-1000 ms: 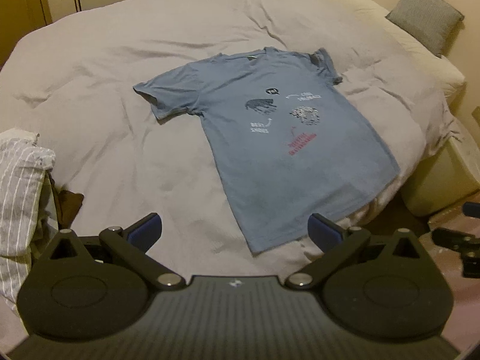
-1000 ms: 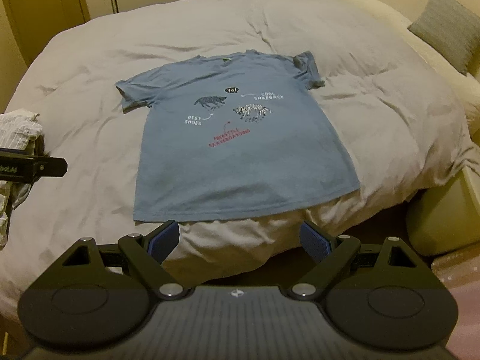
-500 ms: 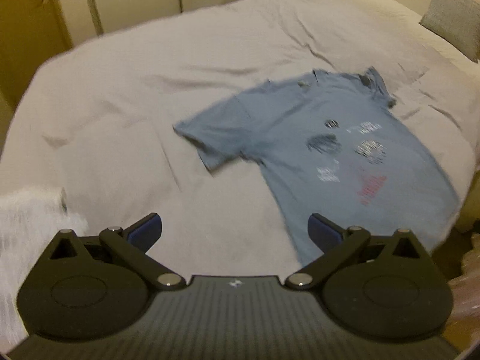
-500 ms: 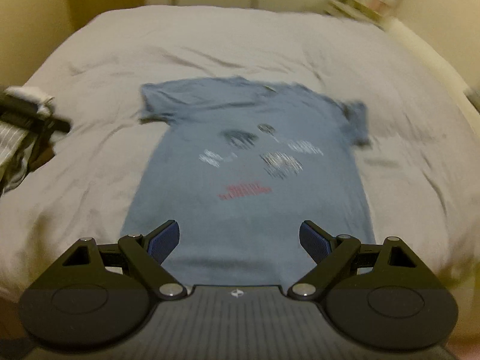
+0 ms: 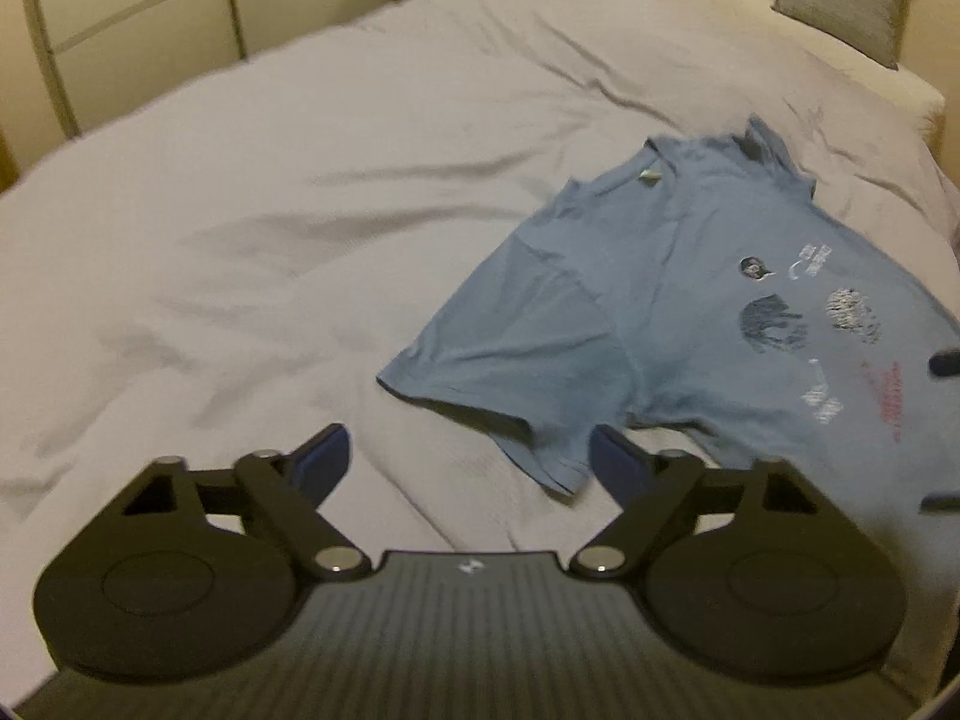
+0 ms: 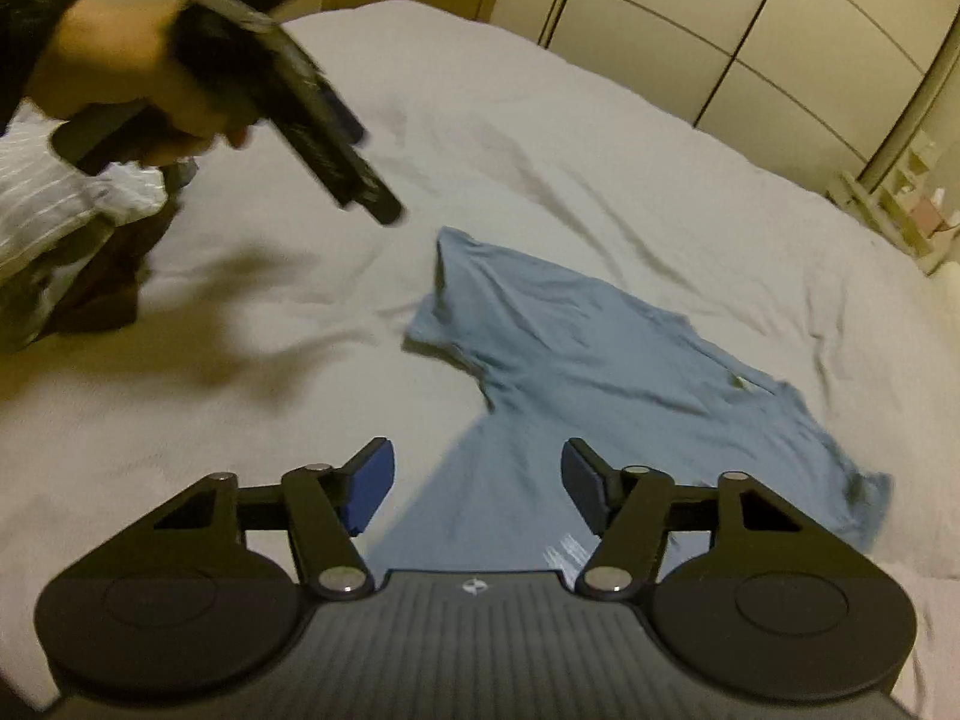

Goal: Fold clothes

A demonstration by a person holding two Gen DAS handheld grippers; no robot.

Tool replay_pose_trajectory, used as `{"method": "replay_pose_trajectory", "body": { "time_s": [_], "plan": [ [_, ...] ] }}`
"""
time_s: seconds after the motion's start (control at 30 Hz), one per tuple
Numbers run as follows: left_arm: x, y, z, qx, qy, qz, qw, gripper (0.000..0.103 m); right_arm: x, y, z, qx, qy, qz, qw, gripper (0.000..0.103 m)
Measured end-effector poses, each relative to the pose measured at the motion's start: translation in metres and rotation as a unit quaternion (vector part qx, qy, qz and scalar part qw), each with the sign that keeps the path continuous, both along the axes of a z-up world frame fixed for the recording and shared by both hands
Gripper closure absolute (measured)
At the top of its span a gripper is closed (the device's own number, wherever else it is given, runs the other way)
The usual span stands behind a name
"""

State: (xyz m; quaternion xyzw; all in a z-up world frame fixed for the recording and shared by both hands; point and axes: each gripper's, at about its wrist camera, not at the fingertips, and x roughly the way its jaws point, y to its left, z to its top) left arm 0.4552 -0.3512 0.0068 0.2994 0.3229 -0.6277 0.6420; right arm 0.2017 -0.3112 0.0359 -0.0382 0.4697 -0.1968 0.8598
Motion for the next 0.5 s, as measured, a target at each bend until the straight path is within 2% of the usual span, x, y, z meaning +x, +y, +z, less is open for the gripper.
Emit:
{"method": "replay_pose_trajectory", "body": {
  "time_s": [0.03,0.1,0.17,0.27,0.33,0.43,0.47,0.5],
  "plan": [
    [0.01,-0.012,-0.01,0.004,0.009,-0.008,0.9999,0.024,0.012,-0.003,-0.01,-0.002,0.002,0.002,1.0,0.044],
    [0.03,-0.037,-0.027,0.011,0.033,-0.012,0.9993,0.032,0.035,-0.011,-0.029,-0.009,0.004,0.002,1.0,0.048],
    [0.047,-0.059,-0.043,0.018,0.054,-0.016,0.9983,0.047,0.055,-0.021,-0.047,-0.013,0.006,-0.003,1.0,0.054],
    [0.065,-0.087,-0.064,0.031,0.065,-0.032,0.9969,0.053,0.081,-0.036,-0.076,-0.016,0.012,-0.015,1.0,0.064],
    [0.074,-0.103,-0.077,0.044,0.064,-0.047,0.9959,0.056,0.093,-0.043,-0.092,-0.015,0.016,-0.016,1.0,0.065],
    [0.078,-0.112,-0.09,0.067,0.058,-0.072,0.9935,0.081,0.112,-0.044,-0.114,-0.023,0.024,0.01,0.999,0.066],
    [0.08,-0.113,-0.092,0.071,0.061,-0.077,0.9926,0.094,0.117,-0.042,-0.12,-0.029,0.029,0.022,0.999,0.066],
    [0.083,-0.113,-0.094,0.074,0.065,-0.081,0.9918,0.099,0.122,-0.04,-0.127,-0.034,0.035,0.034,0.998,0.066]
  ]
}}
